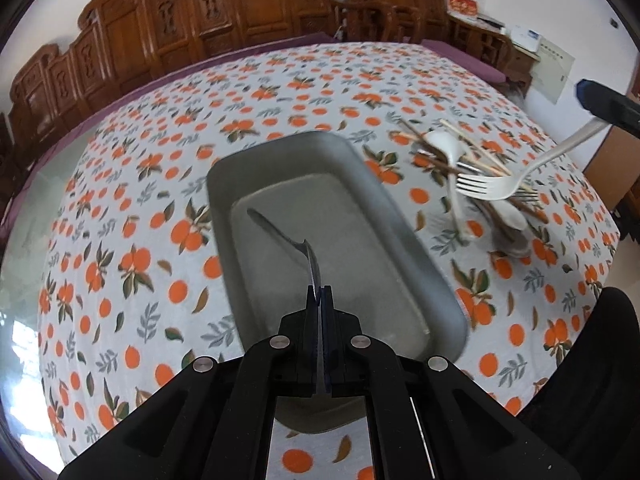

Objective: Organize utensils

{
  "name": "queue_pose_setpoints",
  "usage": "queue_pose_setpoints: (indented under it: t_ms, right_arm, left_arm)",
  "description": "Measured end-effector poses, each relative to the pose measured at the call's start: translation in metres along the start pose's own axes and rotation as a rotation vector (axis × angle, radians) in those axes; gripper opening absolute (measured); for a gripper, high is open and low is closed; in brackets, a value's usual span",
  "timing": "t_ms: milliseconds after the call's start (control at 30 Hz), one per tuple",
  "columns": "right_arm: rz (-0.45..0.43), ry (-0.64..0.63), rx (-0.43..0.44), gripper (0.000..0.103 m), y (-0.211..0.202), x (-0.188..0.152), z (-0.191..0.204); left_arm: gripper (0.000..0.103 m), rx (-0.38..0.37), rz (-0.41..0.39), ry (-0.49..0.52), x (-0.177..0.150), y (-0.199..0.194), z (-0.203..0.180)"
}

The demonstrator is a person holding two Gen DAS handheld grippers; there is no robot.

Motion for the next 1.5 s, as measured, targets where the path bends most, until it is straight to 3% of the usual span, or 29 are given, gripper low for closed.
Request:
queue_pose_setpoints:
  t_ms: [133,267,633,1000,1300,1500]
  right_arm:
    - [0.001,-0.007,0.007,0.014,0.007,0.008,0.011]
    - [0.004,-0.017,0.014,0.014,0.017,0.016,0.024]
    - [0.057,-0.015,0.018,0.014,0.083,0.025,0.058]
    - [0.098,-0.049,-0.091,0.014,0.153,0.028,0.069]
    - [0.171,-0.048,-0.109,0.015,0.167,0.003,0.078]
    - [0.227,-0.013,-0.051,0.018,0.166,-0.02,0.086]
  left_arm:
    - [0.002,0.002,0.013,-0.024,-0.002,0.0,0.009]
    - [0.017,-0.005,-0.012,-0.047,-0.002,-0.01,0.017]
    - [0.019,-0.01,-0.091,-0.098,-0.003,-0.053,0.045]
    - [0.021,0.004,-0.138,-0.174,-0.02,-0.08,0.078]
    - [0.021,-0.005,-0.165,-0.197,-0.024,-0.087,0.081]
    - [0.021,-0.007,-0.172,-0.188,-0.024,-0.088,0.077]
Point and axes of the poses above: each gripper's, at about its wrist camera, not at the fingertips, and y roughly the way its jaws point, z to its left, x to its top, the point moved 8 cm from there along y, roughly the way its jaws point, and after that the axes turned 2 degrees about y, right-handed, at the moved point
